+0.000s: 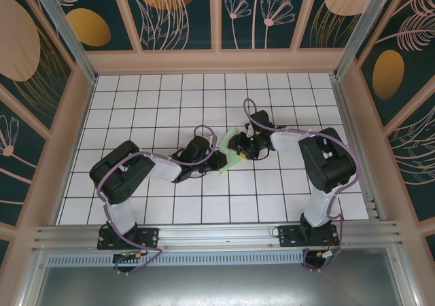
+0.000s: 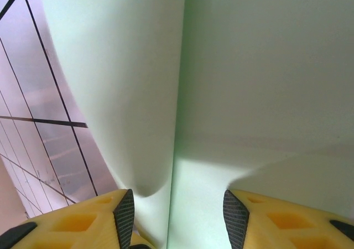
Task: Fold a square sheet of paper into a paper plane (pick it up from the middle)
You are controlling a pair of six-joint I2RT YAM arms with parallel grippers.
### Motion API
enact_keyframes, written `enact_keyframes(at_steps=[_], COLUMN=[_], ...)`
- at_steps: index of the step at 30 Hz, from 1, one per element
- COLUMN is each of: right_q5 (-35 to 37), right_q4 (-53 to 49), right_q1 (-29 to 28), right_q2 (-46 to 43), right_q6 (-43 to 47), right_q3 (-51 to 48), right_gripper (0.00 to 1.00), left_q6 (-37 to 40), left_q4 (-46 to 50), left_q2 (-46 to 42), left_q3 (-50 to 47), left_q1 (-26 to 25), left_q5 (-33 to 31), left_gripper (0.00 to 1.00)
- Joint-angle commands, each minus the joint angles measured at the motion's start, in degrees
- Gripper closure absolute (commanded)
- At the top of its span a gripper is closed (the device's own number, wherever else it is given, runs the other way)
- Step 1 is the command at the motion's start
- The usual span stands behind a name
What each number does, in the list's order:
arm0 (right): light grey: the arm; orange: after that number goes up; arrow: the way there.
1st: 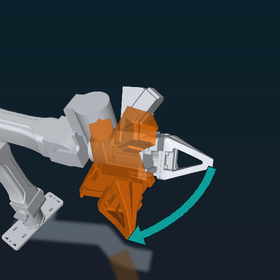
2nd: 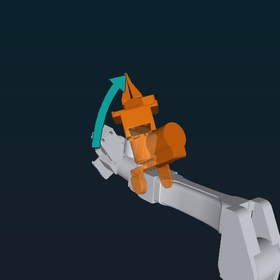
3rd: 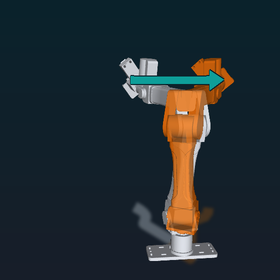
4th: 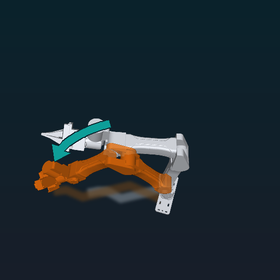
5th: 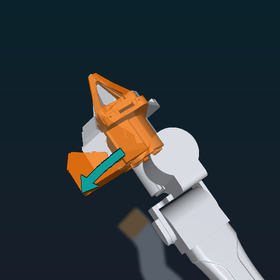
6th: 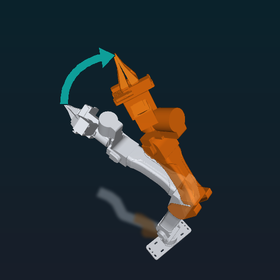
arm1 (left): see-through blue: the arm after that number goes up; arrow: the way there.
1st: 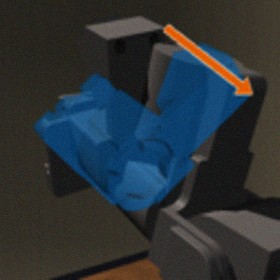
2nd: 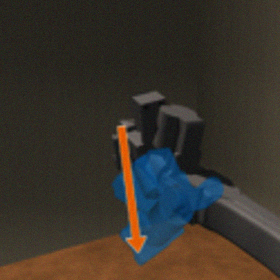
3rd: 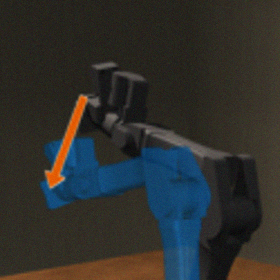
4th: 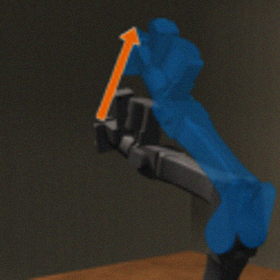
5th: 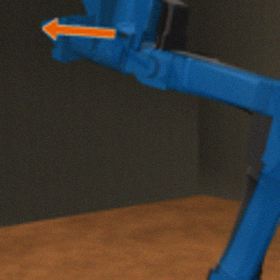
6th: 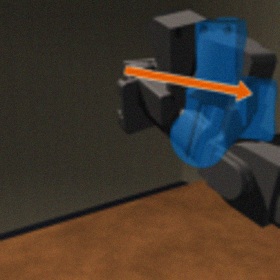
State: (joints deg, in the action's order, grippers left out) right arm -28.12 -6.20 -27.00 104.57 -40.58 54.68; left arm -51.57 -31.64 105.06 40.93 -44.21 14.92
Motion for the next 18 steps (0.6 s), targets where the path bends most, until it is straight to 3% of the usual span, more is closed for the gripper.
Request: enact_keyframes(at_steps=[1,6,12,18], right_q5=[9.8,8.7,9.0,15.8], right_q4=[-5.8,-4.0,-3.8,-11.8], right_q1=[-0.3,-0.3,-0.5,-2.0], right_q2=[6.4,5.7,5.4,7.6], right_q6=[1.7,1.7,1.7,0.3], right_q3=[-1.8,-2.6,-2.7,1.2], right_gripper=[0.49,0.46,0.33,0.3], left_q6=[0.1,0.5,0.9,1.2], left_q4=[1.3,1.1,0.7,0.5], left_q2=[0.7,0.8,0.9,0.7], left_q3=[1.1,1.2,1.3,1.2], left_q1=[-0.1,-0.1,-0.2,-0.1], left_q5=[-0.6,-0.2,0.7,0.9], left_gripper=[0.86,0.86,0.86,0.85])
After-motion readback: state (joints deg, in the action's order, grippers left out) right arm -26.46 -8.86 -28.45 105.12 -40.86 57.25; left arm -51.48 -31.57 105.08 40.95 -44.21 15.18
